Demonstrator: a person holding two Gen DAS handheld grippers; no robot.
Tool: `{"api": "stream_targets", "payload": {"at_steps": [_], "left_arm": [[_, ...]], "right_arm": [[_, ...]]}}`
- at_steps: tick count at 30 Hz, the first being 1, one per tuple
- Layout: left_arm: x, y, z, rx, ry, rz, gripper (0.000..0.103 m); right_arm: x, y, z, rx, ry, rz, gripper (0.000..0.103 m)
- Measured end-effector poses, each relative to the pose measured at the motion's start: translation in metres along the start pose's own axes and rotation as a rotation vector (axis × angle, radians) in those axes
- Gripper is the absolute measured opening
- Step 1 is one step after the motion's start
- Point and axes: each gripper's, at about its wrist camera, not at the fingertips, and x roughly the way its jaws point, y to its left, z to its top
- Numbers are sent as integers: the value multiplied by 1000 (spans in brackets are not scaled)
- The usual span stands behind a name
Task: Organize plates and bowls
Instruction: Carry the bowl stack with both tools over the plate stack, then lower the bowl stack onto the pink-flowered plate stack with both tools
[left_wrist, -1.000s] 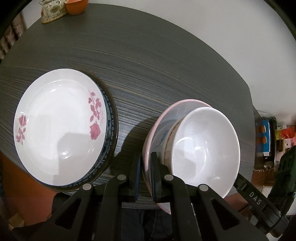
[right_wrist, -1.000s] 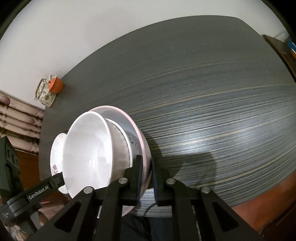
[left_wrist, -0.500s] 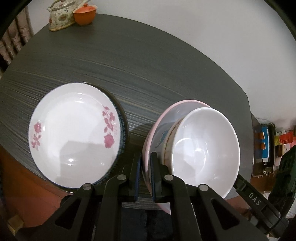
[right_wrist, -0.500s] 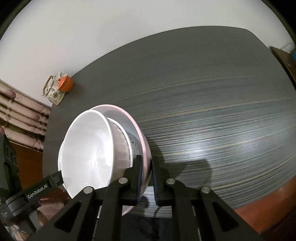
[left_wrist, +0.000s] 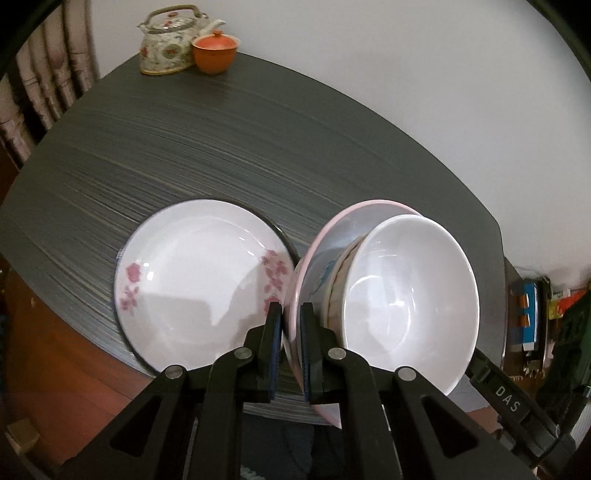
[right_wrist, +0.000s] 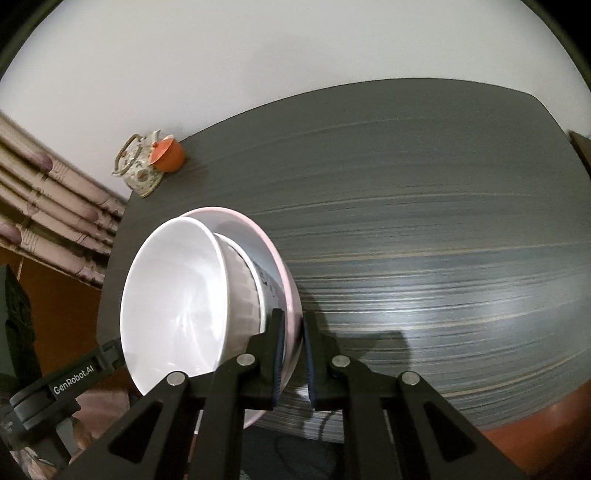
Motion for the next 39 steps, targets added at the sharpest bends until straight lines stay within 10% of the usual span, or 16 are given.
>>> {"api": "stream_targets", "payload": {"at_steps": [39], "left_arm": [[-8, 110, 9, -179, -28, 68, 7]], "right_arm": [[58, 87, -12, -144, 92, 1, 11]]}}
